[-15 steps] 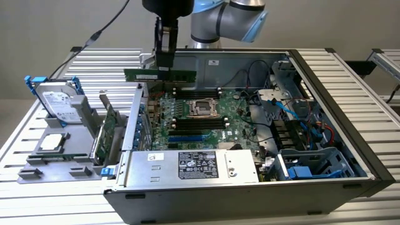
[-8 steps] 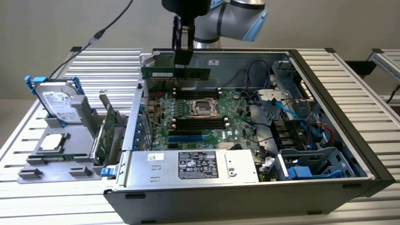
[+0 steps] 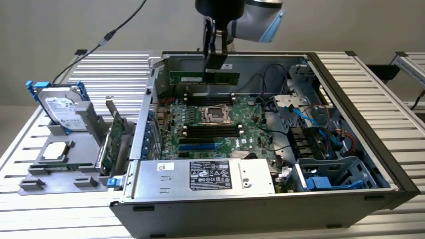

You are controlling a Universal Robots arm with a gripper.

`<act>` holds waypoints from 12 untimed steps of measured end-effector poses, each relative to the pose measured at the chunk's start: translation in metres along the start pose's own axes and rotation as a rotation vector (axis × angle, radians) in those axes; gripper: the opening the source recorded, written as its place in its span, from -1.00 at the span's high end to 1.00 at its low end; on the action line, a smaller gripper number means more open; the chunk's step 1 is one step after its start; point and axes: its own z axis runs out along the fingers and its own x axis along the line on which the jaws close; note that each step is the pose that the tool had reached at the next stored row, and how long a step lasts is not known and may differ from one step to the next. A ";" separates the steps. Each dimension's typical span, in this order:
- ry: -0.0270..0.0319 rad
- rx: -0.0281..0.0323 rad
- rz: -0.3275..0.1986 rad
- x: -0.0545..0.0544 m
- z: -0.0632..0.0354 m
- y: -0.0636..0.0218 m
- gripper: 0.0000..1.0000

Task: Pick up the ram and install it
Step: 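Pick up the ram and move it above insertion slot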

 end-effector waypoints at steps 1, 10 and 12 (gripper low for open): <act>-0.0001 0.0000 0.000 -0.001 0.0011 -0.0039 0.72; -0.0001 0.0108 0.001 -0.005 0.0093 -0.0155 0.72; -0.0002 0.0117 0.001 -0.007 0.0120 -0.0165 0.72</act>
